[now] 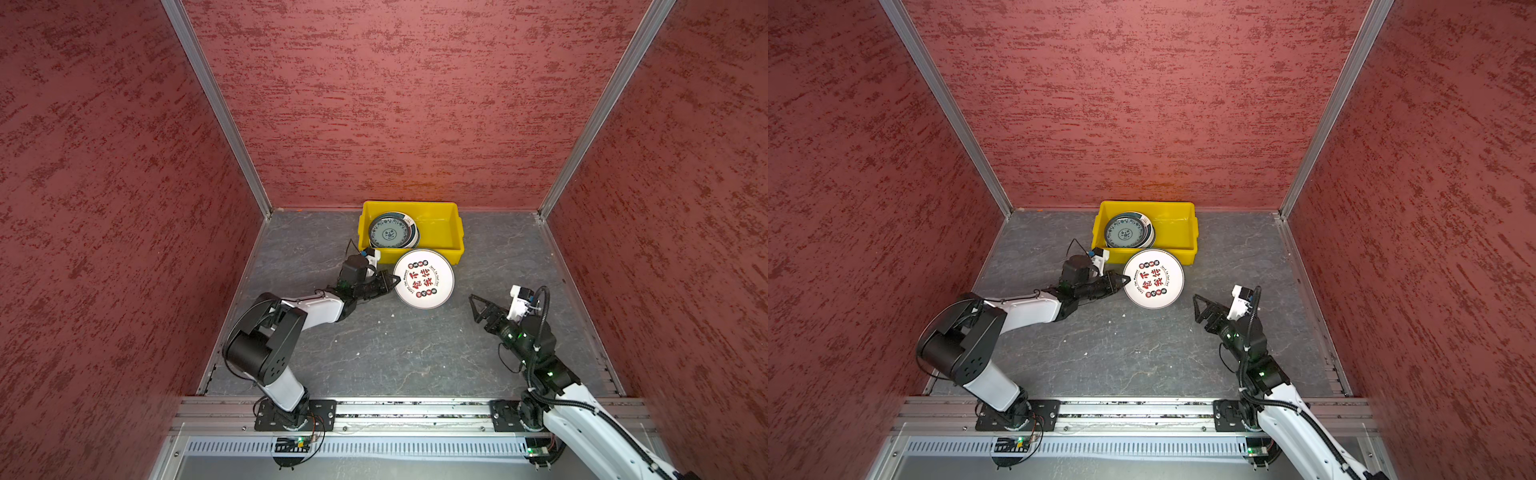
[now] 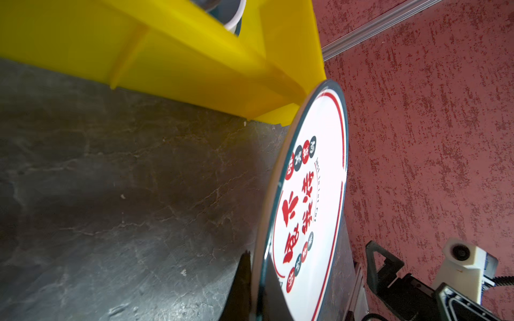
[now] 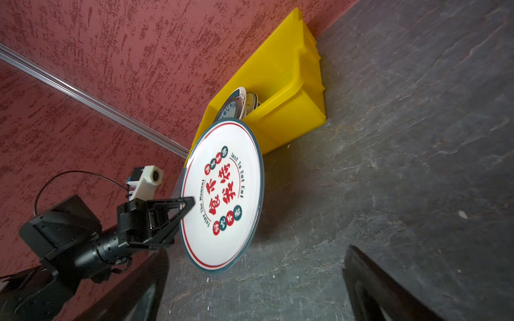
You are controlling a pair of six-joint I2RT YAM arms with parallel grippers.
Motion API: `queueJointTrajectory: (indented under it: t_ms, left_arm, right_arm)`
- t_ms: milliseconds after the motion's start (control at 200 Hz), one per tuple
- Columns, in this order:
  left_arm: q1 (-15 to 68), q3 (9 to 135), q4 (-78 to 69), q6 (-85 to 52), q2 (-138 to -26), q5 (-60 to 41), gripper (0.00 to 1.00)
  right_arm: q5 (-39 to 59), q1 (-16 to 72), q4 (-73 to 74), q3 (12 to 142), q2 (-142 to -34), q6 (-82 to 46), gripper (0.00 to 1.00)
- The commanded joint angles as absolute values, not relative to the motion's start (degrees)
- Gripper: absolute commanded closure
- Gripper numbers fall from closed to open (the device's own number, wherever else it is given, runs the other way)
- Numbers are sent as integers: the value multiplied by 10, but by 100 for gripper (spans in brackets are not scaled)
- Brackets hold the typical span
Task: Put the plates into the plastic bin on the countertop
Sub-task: 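Carry the character-printed plate with the left gripper over the yellow bin, then lower the character-printed plate onto the stack and open the left gripper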
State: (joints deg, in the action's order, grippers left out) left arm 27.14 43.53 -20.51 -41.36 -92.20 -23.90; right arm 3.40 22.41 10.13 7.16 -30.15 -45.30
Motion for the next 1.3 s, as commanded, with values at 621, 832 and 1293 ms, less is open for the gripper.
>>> queueJointTrajectory:
  t_ms: [621,832,1293]
  left_arm:
    - [162,700,28,-286,-957,-113,100]
    - [150,787,84,-240,-1044,-44,100]
    - [128,936,175,-250,-1197,-79,99]
  right_arm:
    - [16,225,89,53,-284,-462,1]
    - [17,226,73,50,-263,-462,1]
    - [25,226,51,47,-246,-471,1]
